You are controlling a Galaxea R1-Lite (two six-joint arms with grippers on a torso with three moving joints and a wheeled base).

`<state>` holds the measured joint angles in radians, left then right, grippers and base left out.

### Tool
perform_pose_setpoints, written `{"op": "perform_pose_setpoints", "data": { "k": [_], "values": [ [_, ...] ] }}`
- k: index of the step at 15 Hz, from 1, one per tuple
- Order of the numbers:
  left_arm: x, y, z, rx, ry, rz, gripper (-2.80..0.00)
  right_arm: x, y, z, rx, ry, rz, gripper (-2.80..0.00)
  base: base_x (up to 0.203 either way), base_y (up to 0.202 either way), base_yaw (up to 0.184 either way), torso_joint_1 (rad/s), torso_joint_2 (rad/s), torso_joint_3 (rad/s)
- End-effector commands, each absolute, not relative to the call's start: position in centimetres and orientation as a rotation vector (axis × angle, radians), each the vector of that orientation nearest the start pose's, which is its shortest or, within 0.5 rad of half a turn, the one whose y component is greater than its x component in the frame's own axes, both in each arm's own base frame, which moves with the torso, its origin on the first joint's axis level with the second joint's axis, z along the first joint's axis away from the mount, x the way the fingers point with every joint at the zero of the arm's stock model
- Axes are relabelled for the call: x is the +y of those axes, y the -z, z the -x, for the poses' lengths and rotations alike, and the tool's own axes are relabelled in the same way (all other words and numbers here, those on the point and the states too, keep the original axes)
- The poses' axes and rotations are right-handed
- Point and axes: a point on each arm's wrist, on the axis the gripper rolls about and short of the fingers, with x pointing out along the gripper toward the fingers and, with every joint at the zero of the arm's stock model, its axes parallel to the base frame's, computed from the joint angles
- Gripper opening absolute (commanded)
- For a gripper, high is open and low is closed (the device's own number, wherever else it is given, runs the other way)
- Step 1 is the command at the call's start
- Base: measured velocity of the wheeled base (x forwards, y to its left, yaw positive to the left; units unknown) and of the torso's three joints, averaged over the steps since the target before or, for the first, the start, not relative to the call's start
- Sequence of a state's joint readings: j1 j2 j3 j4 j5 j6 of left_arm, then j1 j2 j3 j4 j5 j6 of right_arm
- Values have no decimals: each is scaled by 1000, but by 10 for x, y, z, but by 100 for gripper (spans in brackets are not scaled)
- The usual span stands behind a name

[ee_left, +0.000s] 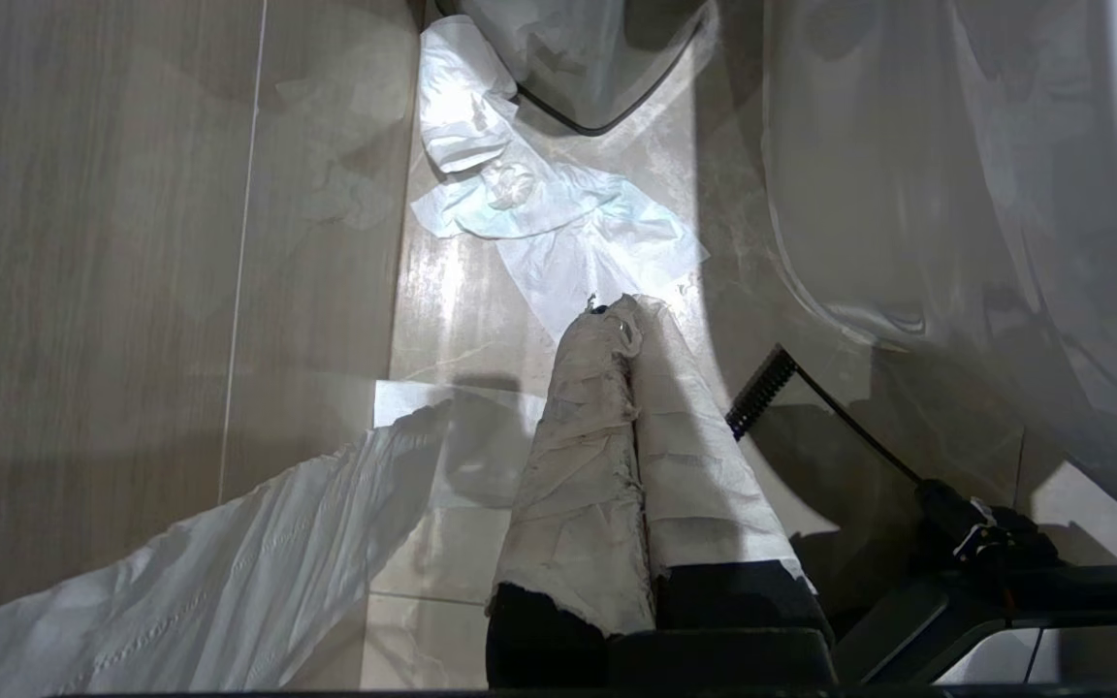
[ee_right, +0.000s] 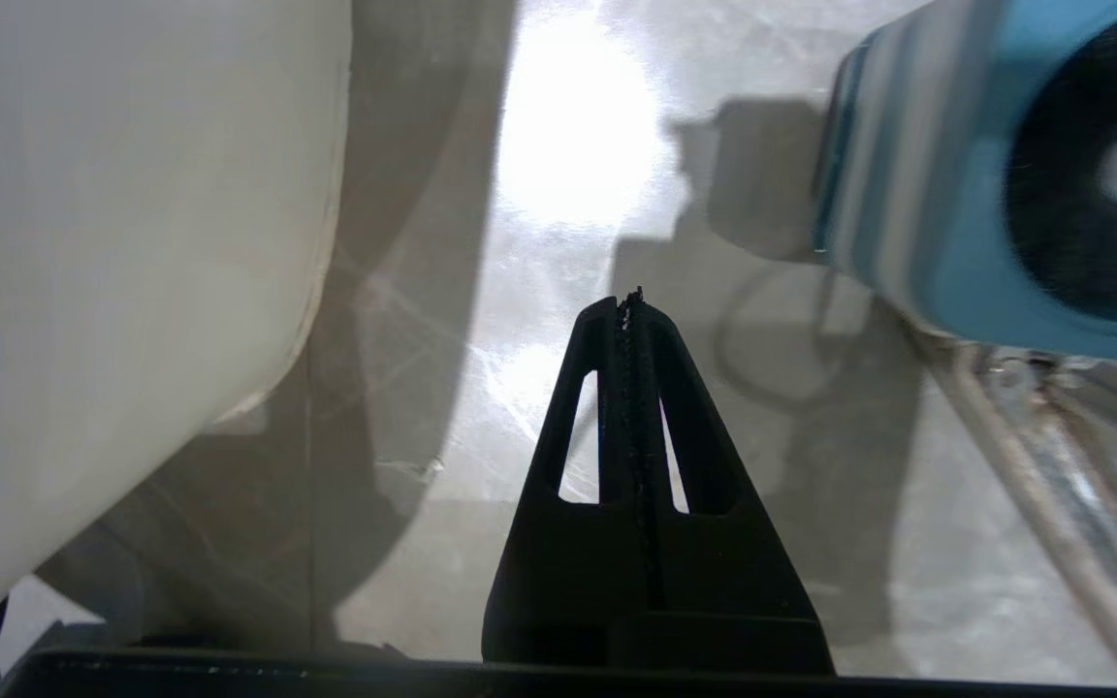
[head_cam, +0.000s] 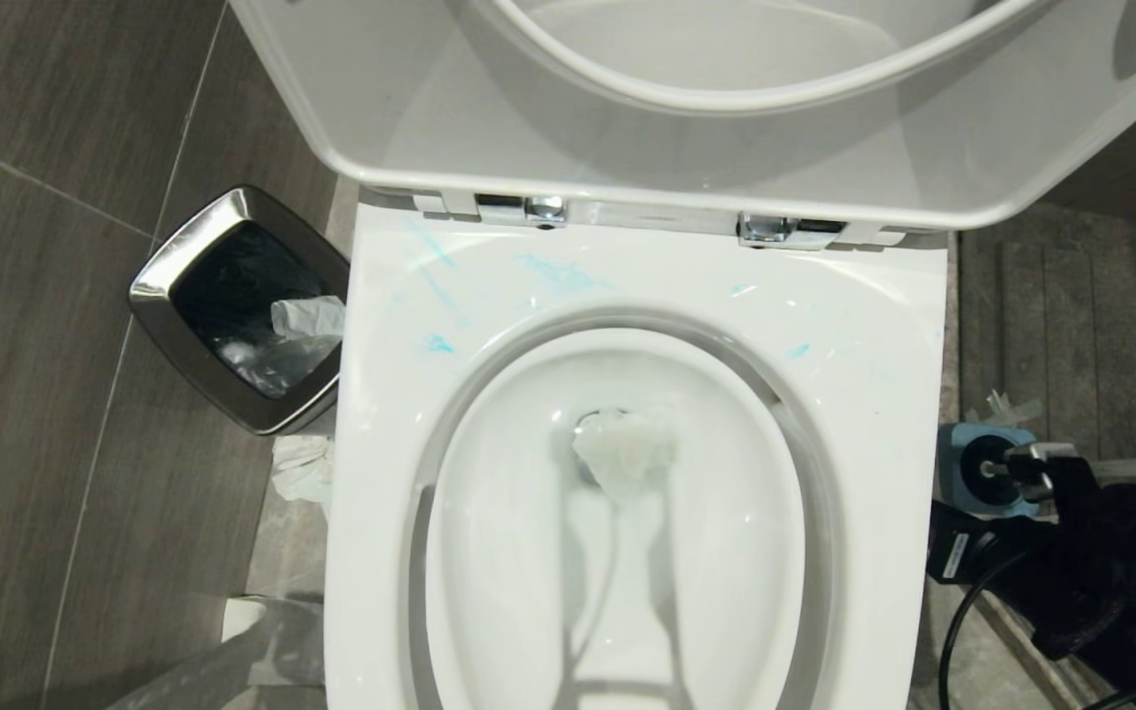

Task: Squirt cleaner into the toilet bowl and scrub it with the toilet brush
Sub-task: Pour in the cleaning agent

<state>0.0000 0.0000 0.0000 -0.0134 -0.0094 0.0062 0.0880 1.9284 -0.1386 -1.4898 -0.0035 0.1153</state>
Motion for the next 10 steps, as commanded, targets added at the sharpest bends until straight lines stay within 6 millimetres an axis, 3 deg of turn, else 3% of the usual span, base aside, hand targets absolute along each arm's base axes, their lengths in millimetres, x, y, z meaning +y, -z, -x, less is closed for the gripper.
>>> {"op": "perform_pose_setpoints", "data": {
  "k": [1,7,10],
  "values": [
    [0,-75,22,-6,9,-6,-280,29,-46,-241,359,-81,-96,-280,0,0,0,0,0,0],
    [0,-75,22,-6,9,-6,-280,34,-66,-234,282,-107,-99,-280,0,0,0,0,0,0],
    [0,-75,22,-6,9,-6,-280,33,-60,-227,325,-104,-99,-280,0,0,0,0,0,0]
  ]
}}
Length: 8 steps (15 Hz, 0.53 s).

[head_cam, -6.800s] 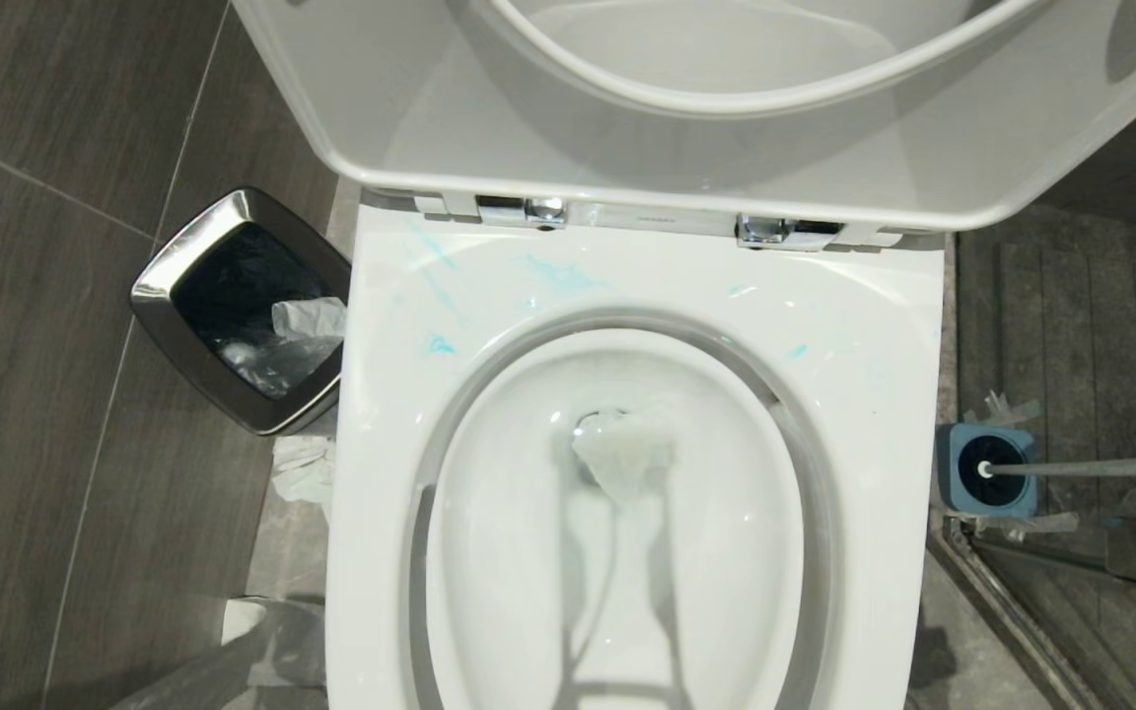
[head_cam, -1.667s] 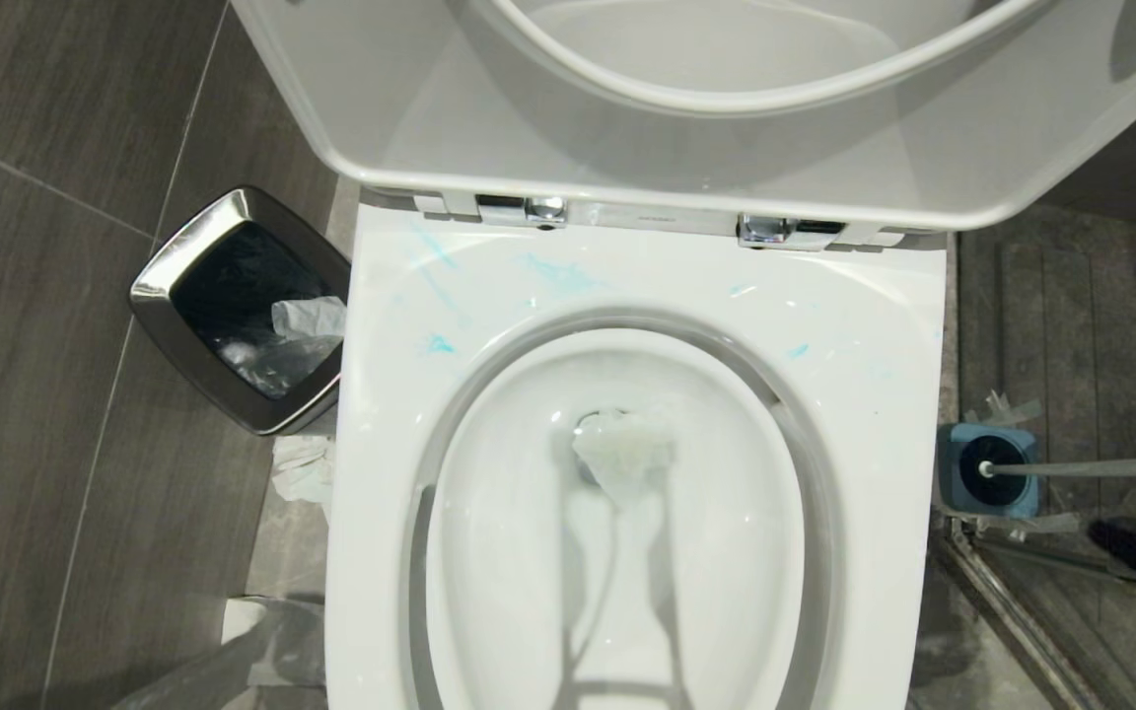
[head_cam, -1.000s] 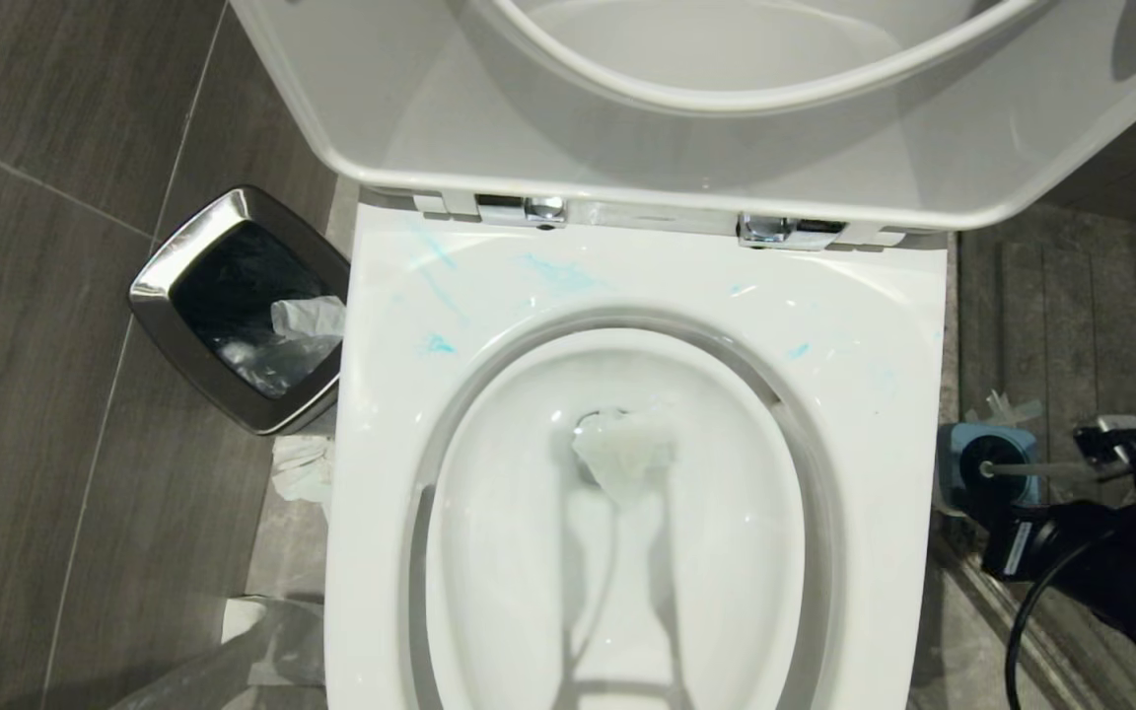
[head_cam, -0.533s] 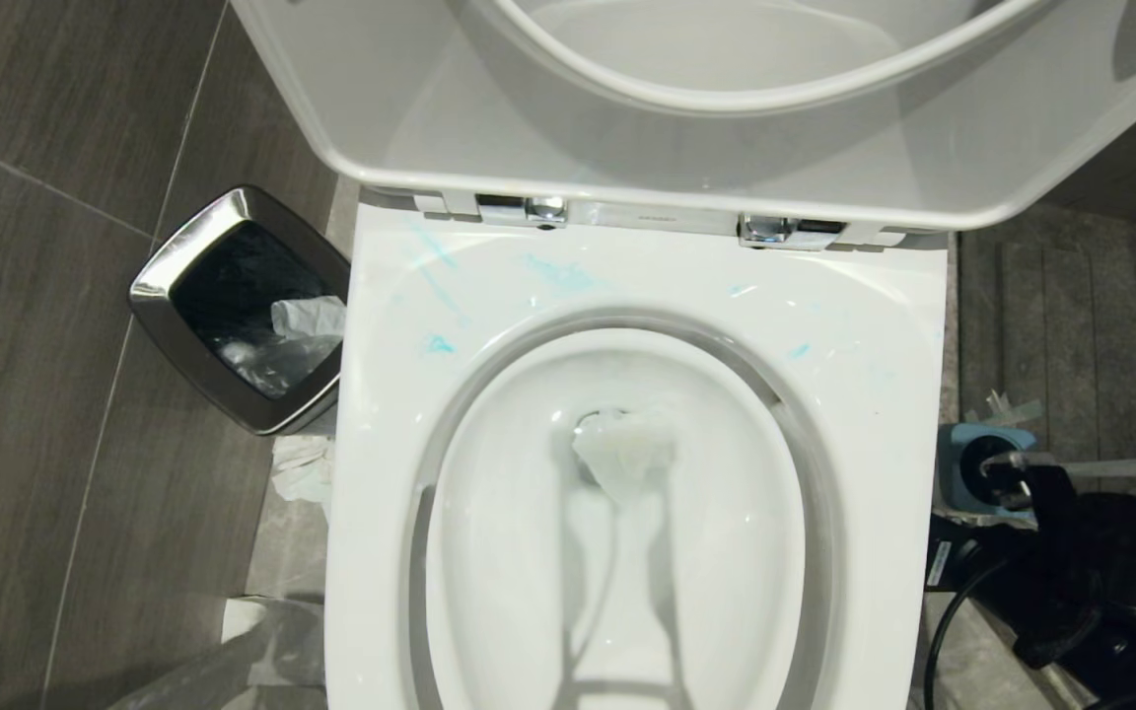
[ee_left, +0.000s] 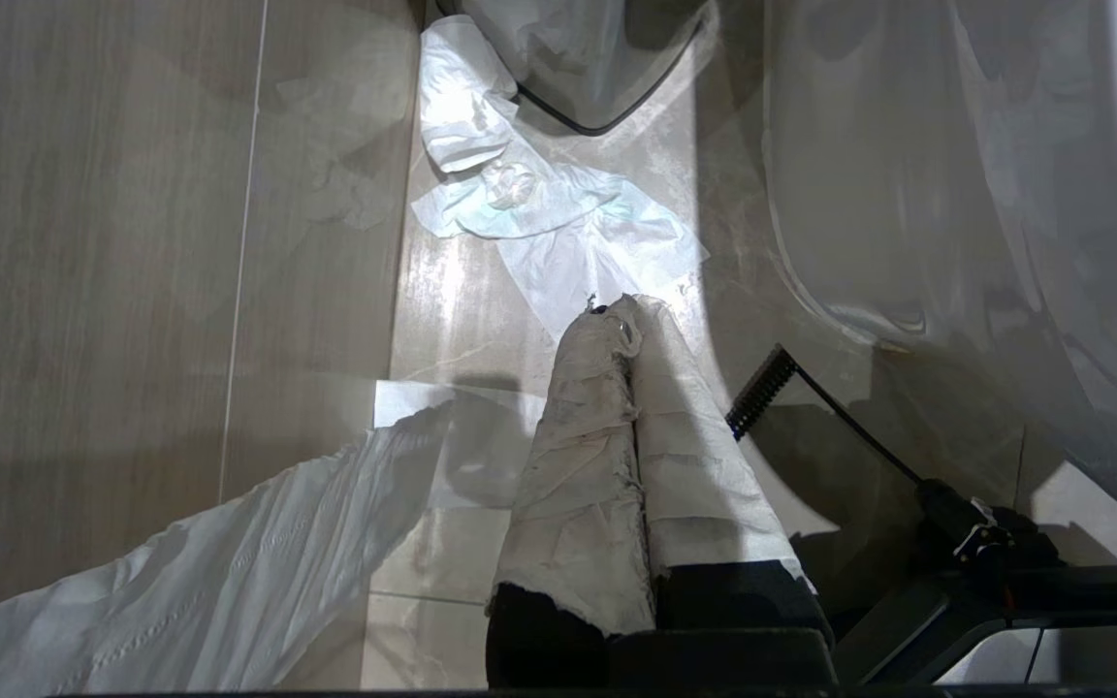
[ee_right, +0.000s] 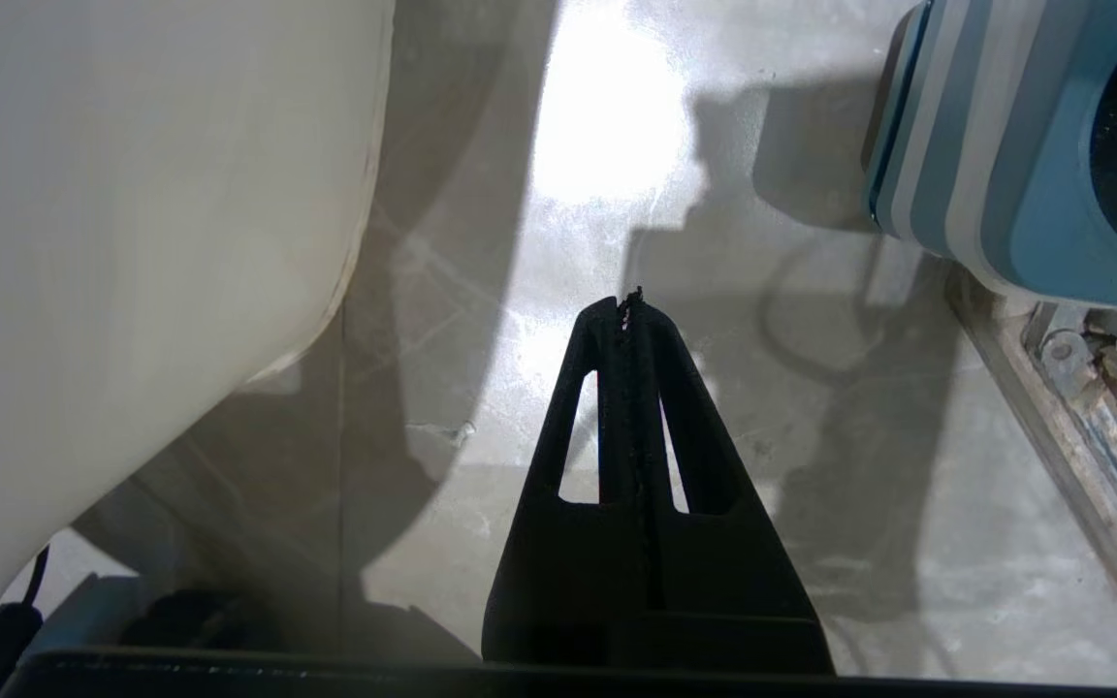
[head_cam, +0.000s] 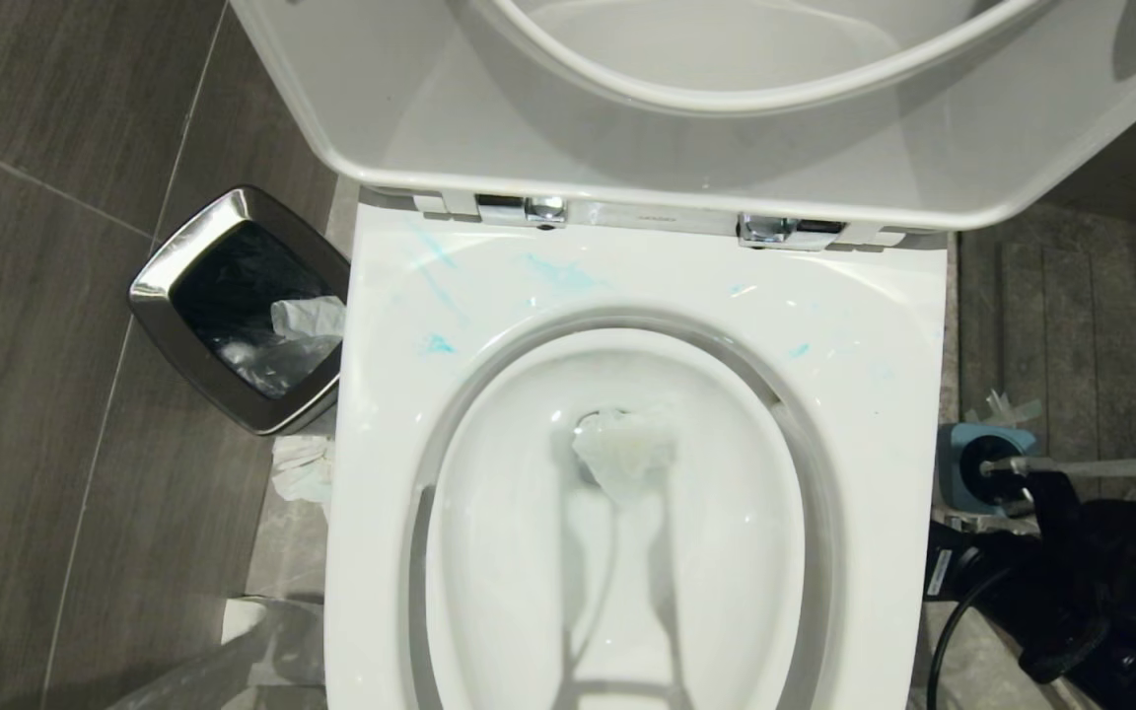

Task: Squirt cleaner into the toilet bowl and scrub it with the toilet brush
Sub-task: Pour in the cleaning agent

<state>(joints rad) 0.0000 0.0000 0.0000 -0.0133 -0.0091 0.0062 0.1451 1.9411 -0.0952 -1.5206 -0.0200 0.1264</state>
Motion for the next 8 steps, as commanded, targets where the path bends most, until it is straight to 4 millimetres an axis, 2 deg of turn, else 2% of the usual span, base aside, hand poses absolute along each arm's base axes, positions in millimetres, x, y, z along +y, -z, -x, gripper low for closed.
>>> {"op": "perform_pose_setpoints", "data": {
  "k": [1,2,8],
  "values": [
    [0,-75,22,-6,9,-6,-280,33,-59,-226,331,-104,-101,-280,0,0,0,0,0,0],
    [0,-75,22,-6,9,-6,-280,33,-58,-226,334,-103,-100,0,0,0,0,0,0,0],
    [0,-75,22,-6,9,-6,-280,33,-56,-226,346,-100,-97,0,0,0,0,0,0,0]
  ]
}}
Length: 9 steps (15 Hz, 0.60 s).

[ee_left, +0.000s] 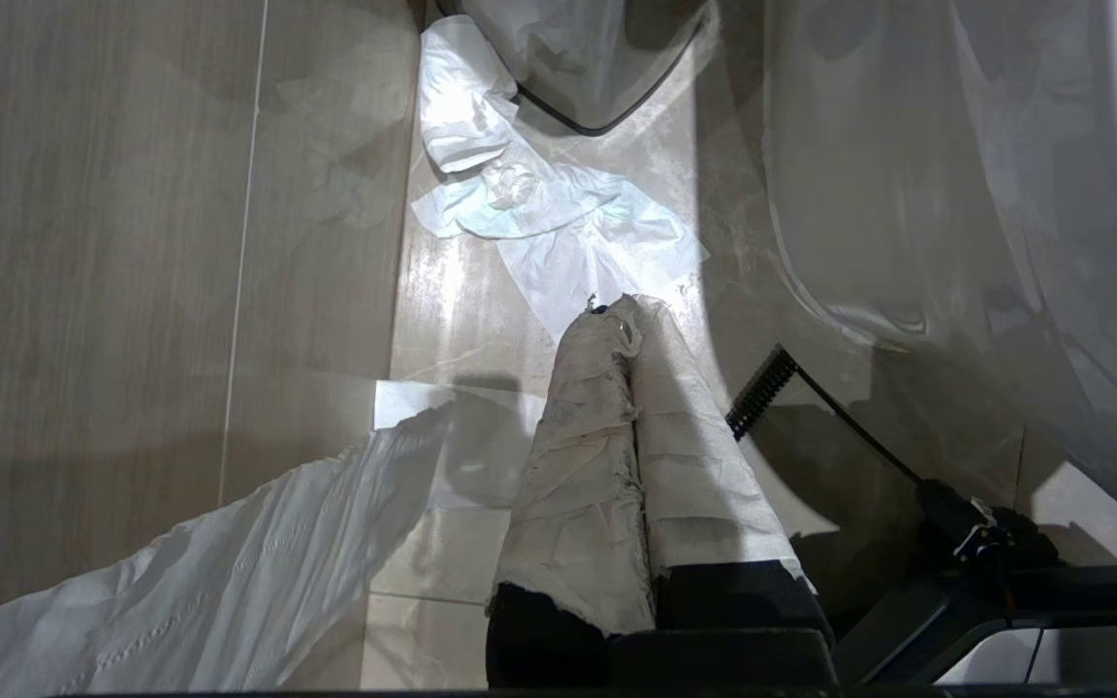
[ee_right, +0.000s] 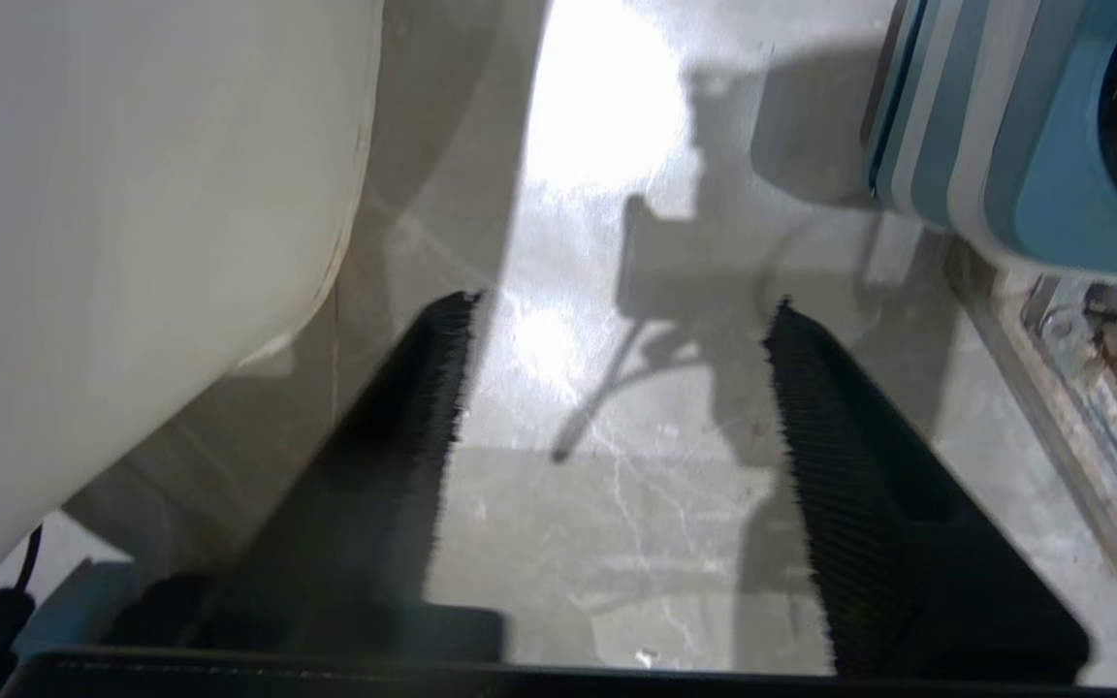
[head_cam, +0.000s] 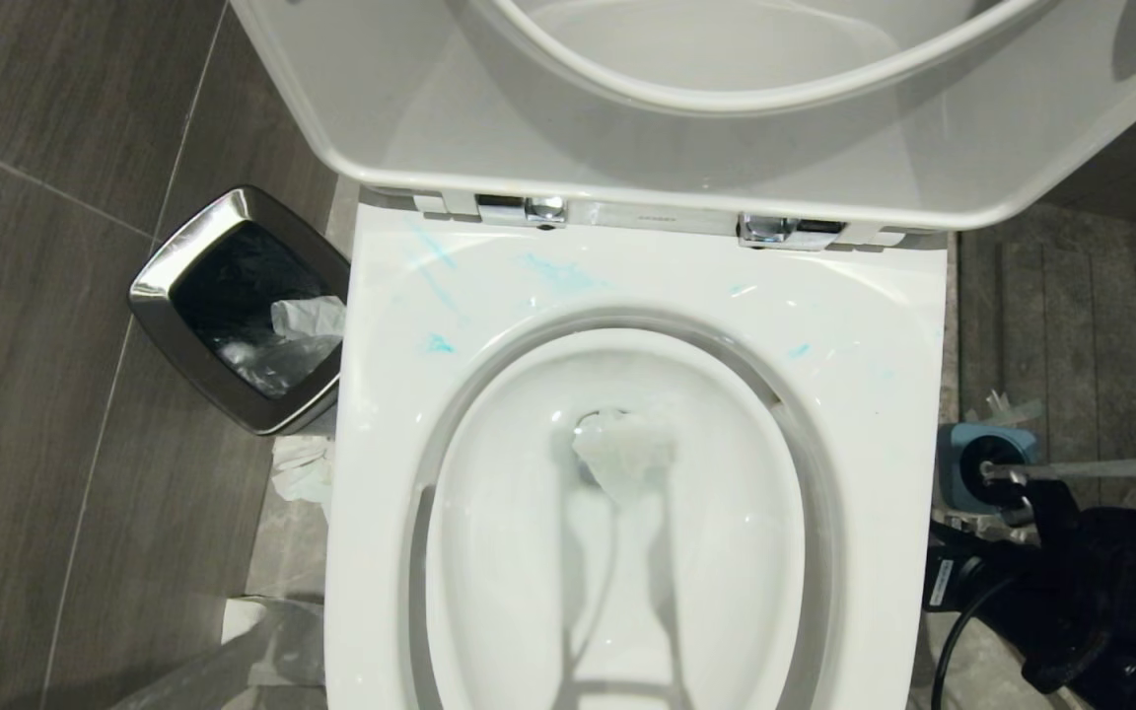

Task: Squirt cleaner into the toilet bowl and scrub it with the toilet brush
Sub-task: Pour in the cleaning agent

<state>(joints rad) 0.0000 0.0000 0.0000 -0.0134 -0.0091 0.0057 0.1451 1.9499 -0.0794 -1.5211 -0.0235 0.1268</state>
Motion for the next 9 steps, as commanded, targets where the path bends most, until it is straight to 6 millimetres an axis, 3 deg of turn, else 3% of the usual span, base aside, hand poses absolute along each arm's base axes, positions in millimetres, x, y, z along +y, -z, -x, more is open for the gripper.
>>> {"op": "perform_pose_setpoints", "data": {
  "k": [1,9],
  "values": [
    [0,-75,22,-6,9,-6,-280,32,-55,-229,341,-94,-97,0,0,0,0,0,0,0],
    [0,-75,22,-6,8,-6,-280,29,-32,-248,405,-69,-95,0,0,0,0,0,0,0]
  ]
}}
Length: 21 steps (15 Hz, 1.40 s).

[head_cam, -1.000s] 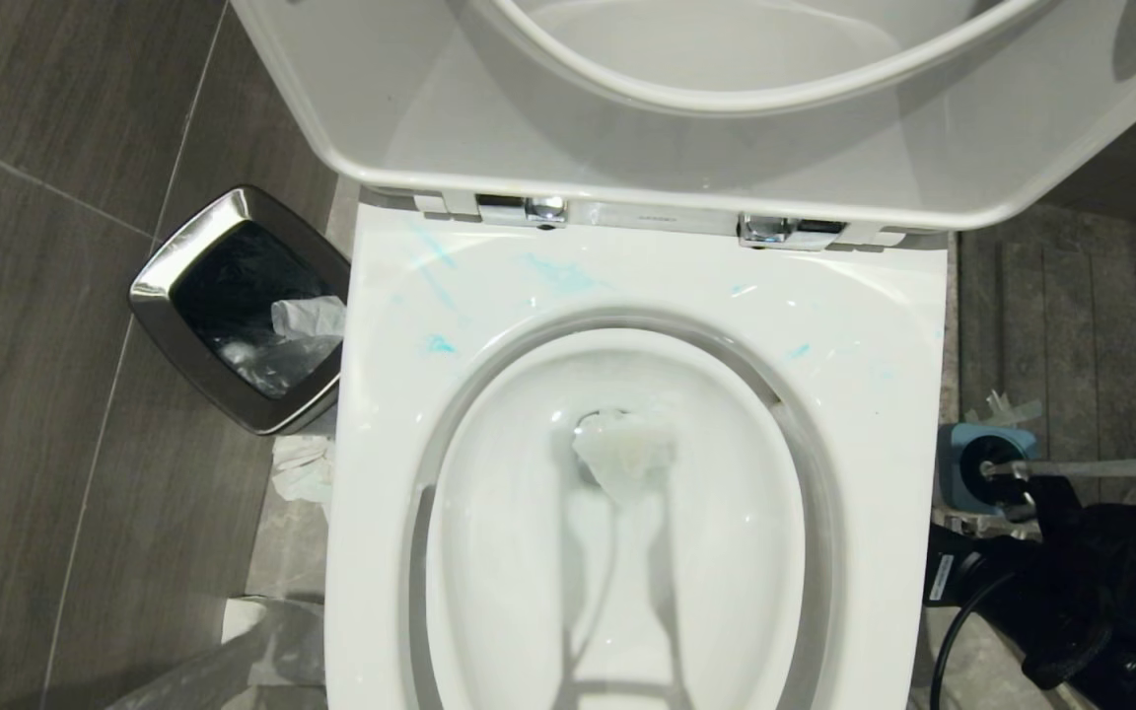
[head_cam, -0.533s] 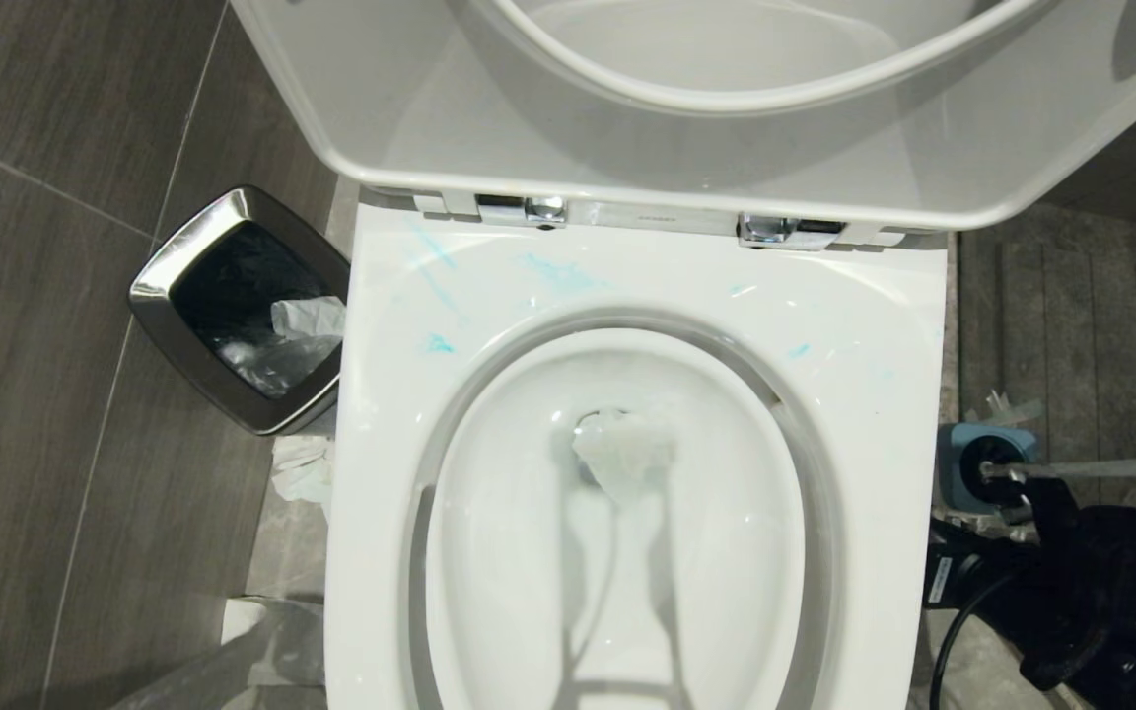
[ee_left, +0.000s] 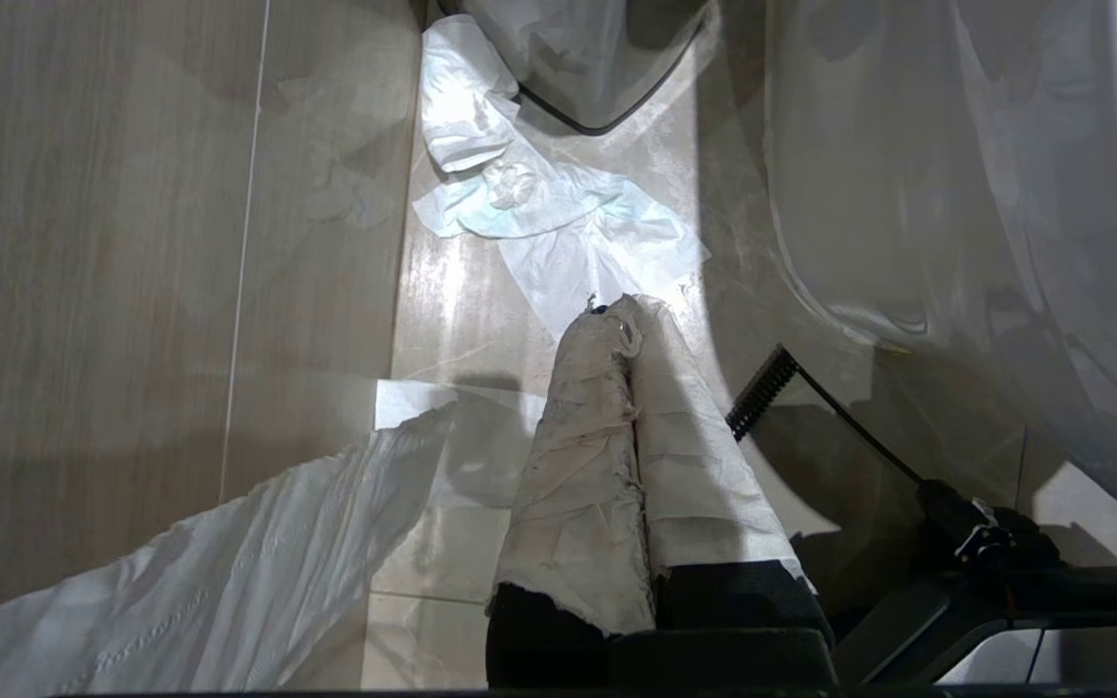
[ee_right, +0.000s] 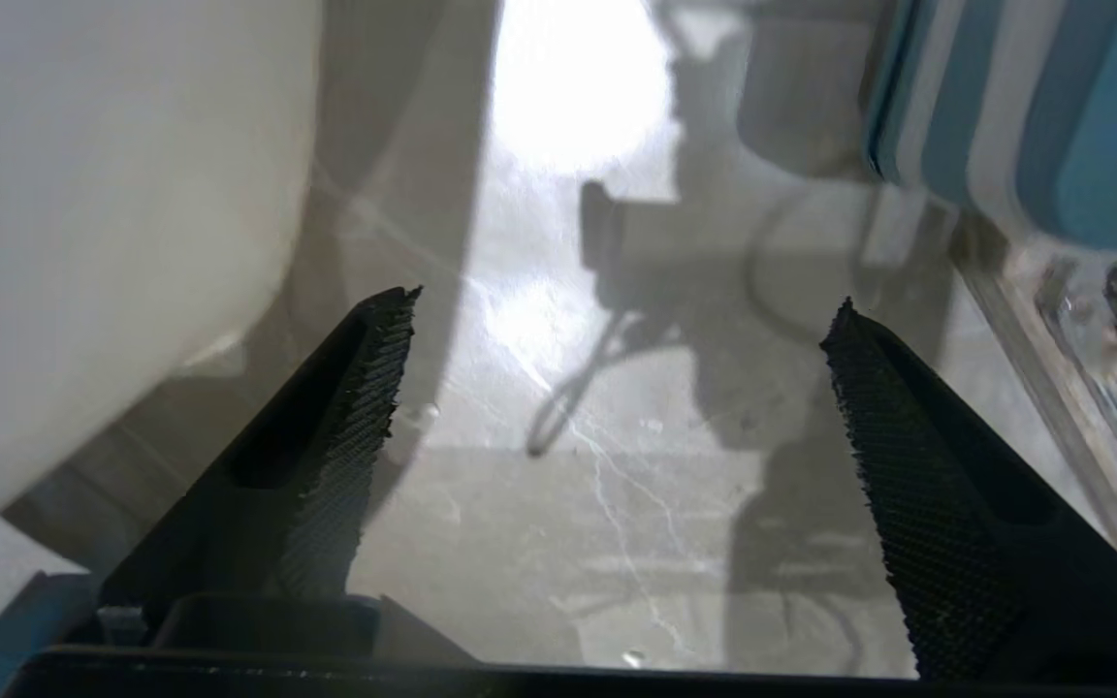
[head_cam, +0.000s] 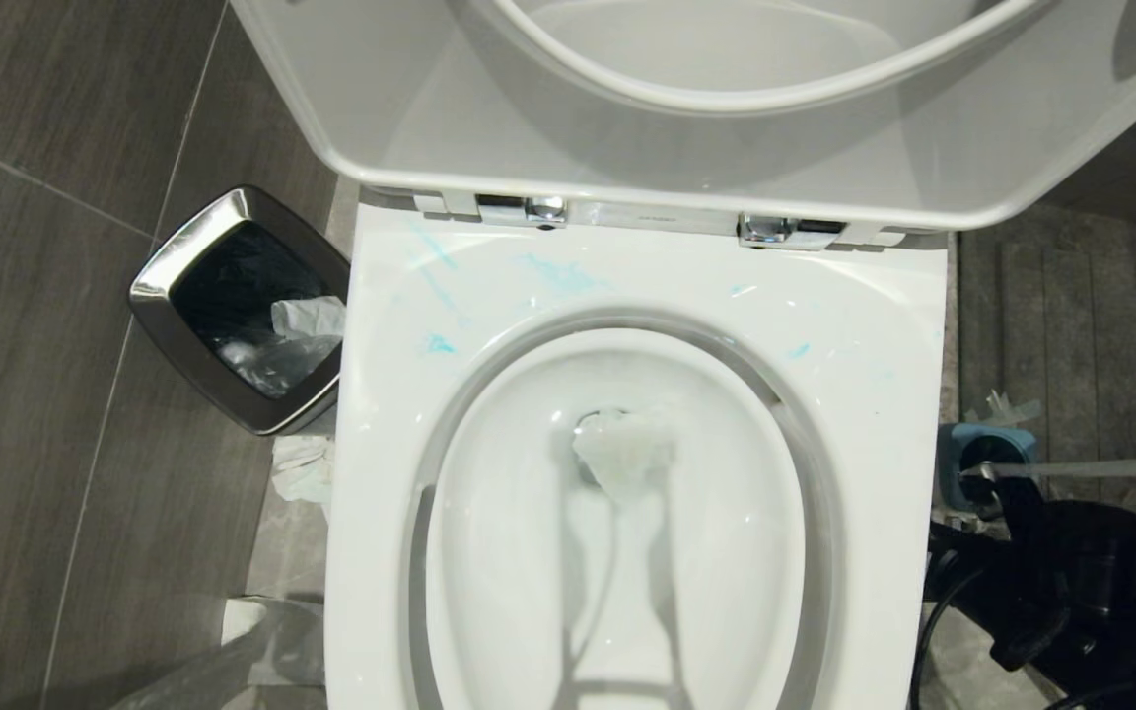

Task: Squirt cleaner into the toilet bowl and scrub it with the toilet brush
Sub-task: Pour in the cleaning agent

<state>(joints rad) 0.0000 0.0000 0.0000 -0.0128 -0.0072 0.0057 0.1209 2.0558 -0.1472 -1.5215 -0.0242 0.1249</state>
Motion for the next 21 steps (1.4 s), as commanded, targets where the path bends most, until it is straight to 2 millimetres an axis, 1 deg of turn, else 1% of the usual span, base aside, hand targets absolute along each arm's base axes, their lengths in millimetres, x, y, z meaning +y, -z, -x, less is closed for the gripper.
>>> {"op": "perform_pose_setpoints", "data": {
  "k": [1,5,7,12,17,19,21],
  "values": [
    [0,-75,22,-6,8,-6,-280,29,-30,-248,412,-68,-95,0,0,0,0,0,0,0],
    [0,-75,22,-6,8,-6,-280,30,-30,-249,411,-71,-95,0,0,0,0,0,0,0],
    [0,-75,22,-6,-6,0,-280,30,-32,-255,390,-73,-94,0,0,0,0,0,0,0],
    [0,-75,22,-8,-8,6,-280,32,-35,-258,369,-80,-84,0,0,0,0,0,1,-37],
    [0,-75,22,-8,-8,5,-280,31,-49,-256,312,-95,-13,0,0,0,0,1,2,-122],
    [0,-75,22,-8,-8,3,-280,31,-58,-256,269,-100,18,0,0,0,0,-1,2,-14],
    [0,-75,22,-8,-8,3,-280,32,-67,-262,216,-104,48,0,0,0,0,0,0,0]
  ]
}}
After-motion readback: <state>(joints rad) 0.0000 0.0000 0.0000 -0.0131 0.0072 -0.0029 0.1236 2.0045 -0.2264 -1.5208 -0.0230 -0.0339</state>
